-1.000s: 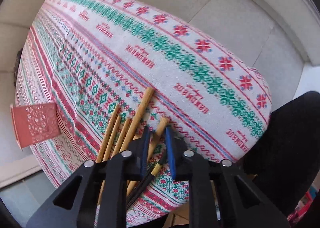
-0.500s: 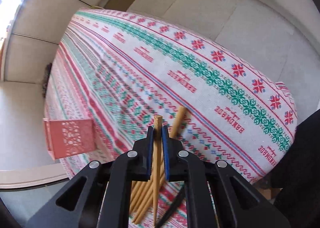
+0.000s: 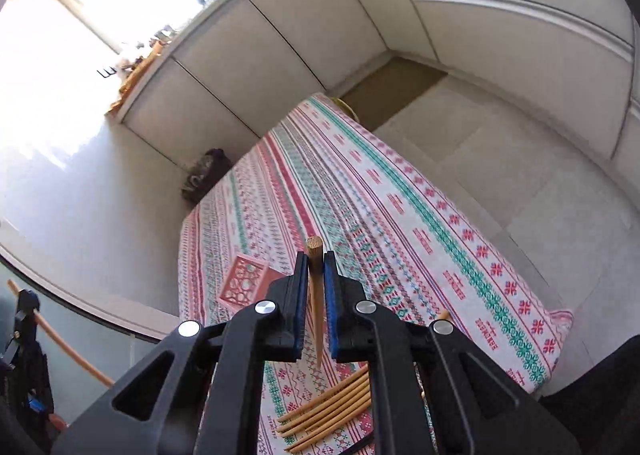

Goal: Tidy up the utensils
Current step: 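Carry both chopsticks over the pink cup and open both tools to drop them in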

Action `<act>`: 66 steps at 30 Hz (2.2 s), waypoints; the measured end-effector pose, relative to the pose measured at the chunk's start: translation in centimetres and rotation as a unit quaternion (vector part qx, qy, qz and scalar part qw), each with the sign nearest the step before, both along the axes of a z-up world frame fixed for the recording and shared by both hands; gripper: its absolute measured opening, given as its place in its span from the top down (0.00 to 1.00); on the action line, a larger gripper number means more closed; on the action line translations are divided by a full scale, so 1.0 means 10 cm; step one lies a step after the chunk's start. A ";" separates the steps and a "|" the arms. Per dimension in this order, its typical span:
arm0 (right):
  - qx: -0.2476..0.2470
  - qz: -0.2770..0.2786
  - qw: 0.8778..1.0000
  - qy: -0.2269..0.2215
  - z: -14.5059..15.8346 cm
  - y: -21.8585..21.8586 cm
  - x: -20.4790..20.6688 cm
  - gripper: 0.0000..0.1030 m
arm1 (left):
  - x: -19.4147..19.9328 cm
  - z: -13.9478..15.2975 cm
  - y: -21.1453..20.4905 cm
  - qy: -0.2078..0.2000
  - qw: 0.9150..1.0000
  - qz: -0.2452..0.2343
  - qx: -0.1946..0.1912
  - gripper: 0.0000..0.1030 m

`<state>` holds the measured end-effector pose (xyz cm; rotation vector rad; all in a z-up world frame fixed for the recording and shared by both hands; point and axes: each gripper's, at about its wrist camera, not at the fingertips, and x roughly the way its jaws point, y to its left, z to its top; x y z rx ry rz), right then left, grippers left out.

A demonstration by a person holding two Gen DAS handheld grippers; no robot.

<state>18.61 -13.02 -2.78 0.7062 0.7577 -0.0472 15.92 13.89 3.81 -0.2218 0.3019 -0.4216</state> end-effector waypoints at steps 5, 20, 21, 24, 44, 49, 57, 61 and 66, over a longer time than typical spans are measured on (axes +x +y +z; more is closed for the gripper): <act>-0.022 0.012 0.997 -0.067 0.61 -0.01 0.03 0.92 | 0.25 0.11 -0.09 -0.017 0.999 0.031 0.010 0.94; -0.065 0.043 0.986 -0.144 1.25 0.18 0.64 0.92 | 0.99 0.14 -0.05 -0.025 0.994 0.102 -0.013 0.94; -0.067 0.047 0.987 -0.140 1.22 0.22 0.70 0.92 | 1.01 0.13 -0.05 -0.024 0.994 0.103 -0.012 0.94; -0.067 0.060 0.988 -0.127 1.02 0.35 0.88 0.92 | 1.01 0.14 -0.06 -0.033 0.993 0.109 -0.005 0.94; -0.062 0.077 0.994 -0.055 0.36 0.48 0.93 0.60 | 1.15 -0.02 -0.13 -0.020 0.992 0.123 0.019 0.94; -0.033 0.057 0.997 -0.047 0.25 0.30 0.72 0.47 | 1.21 -0.10 -0.16 -0.017 0.992 0.127 0.022 0.94; -0.013 0.042 0.999 0.002 -0.16 0.05 0.42 0.47 | 1.35 -0.39 -0.30 -0.006 0.989 0.131 0.062 0.93; -0.001 0.019 0.999 0.035 -0.40 -0.16 0.33 0.46 | 1.35 -0.49 -0.26 0.021 0.992 0.119 0.049 0.91; 0.006 -0.004 0.998 0.066 -0.61 -0.34 0.20 0.44 | 1.17 -0.35 -0.23 0.013 0.994 0.106 0.038 0.82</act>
